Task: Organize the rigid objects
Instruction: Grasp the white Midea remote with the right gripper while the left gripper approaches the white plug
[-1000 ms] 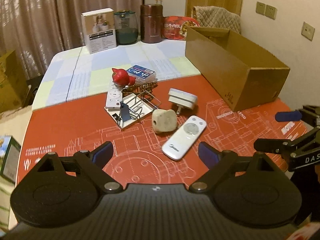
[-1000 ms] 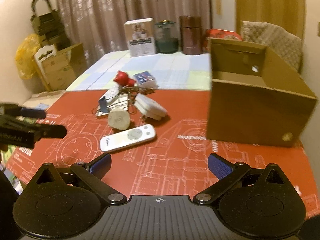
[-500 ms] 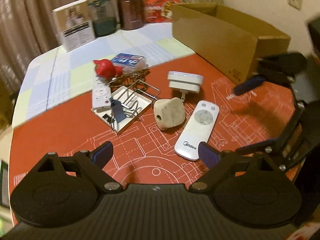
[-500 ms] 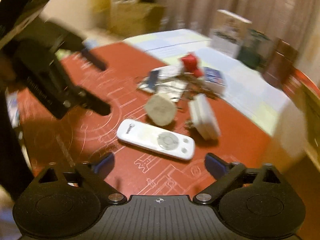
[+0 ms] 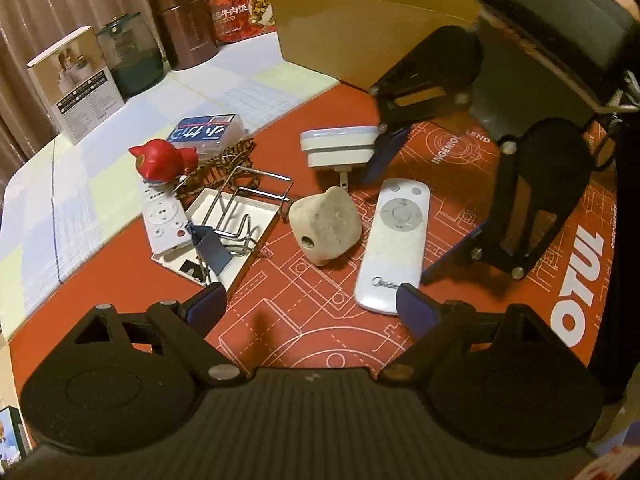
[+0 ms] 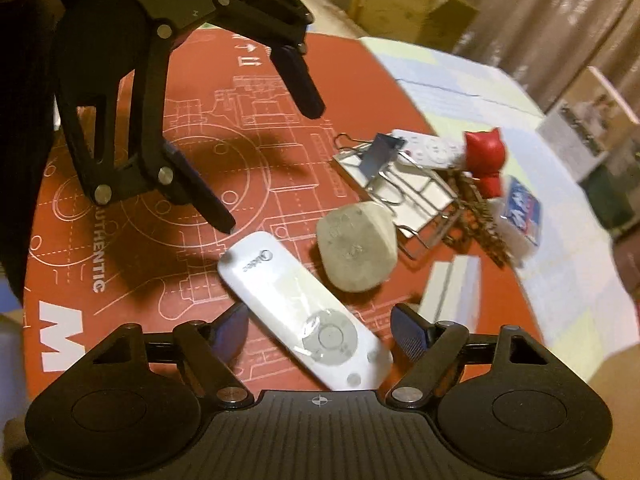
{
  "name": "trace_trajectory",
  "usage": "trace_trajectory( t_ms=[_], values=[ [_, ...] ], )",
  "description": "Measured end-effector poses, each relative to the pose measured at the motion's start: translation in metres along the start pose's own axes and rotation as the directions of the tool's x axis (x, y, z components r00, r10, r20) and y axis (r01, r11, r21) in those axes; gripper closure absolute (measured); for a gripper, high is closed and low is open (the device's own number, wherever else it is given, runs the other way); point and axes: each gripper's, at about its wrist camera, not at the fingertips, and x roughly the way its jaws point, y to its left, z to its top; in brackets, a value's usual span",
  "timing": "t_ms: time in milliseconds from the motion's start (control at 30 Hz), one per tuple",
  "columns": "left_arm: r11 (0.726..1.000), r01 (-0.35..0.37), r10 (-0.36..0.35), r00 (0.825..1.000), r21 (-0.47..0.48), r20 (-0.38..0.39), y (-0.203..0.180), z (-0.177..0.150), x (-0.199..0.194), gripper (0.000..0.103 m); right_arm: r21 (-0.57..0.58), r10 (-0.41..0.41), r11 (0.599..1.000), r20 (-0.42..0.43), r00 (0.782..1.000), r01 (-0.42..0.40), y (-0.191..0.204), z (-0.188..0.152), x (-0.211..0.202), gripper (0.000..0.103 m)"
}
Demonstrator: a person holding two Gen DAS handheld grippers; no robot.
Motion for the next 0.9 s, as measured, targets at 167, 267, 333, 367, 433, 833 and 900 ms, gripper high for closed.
trace_trajectory(
  t_ms=[167, 267, 333, 367, 433, 833, 900],
  values=[
    [1.000, 0.006, -0.006, 1.000, -0.002, 0.008, 0.002, 0.001, -0.001, 0.014, 0.072, 0.082, 0.994, -0.027, 0.996, -0.080, -0.018, 0.005, 0.007, 0.036],
    [1.000, 0.003, -0.002, 1.000, -0.017, 0.013, 0.004, 0.000, -0.002, 0.014, 0.145, 0.120, 0.983, -0.037, 0.992, -0.113, -0.021, 0.003, 0.005, 0.052],
    [1.000, 0.001, -0.001, 1.000, -0.020, 0.016, 0.005, 0.000, -0.003, 0.014, 0.193, 0.134, 0.973, -0.035, 0.990, -0.125, -0.020, -0.002, 0.001, 0.062],
    [1.000, -0.001, 0.001, 1.000, -0.020, 0.016, 0.005, -0.001, -0.003, 0.014, 0.209, 0.130, 0.970, -0.034, 0.991, -0.121, -0.016, -0.004, -0.003, 0.065],
    [1.000, -0.001, 0.002, 1.000, -0.019, 0.015, 0.003, -0.001, -0.004, 0.014, 0.245, 0.110, 0.965, -0.034, 0.993, -0.098, -0.006, -0.010, -0.009, 0.065],
    [0.999, -0.032, 0.033, 0.999, -0.019, 0.035, -0.021, 0.007, 0.013, 0.026, 0.647, -0.156, 0.741, -0.092, 0.983, 0.178, 0.012, -0.066, -0.047, 0.066],
    [0.997, -0.059, 0.061, 0.997, -0.043, 0.042, -0.027, 0.012, 0.020, 0.028, 0.674, -0.196, 0.706, -0.106, 0.975, 0.215, 0.009, -0.070, -0.049, 0.066]
  ],
)
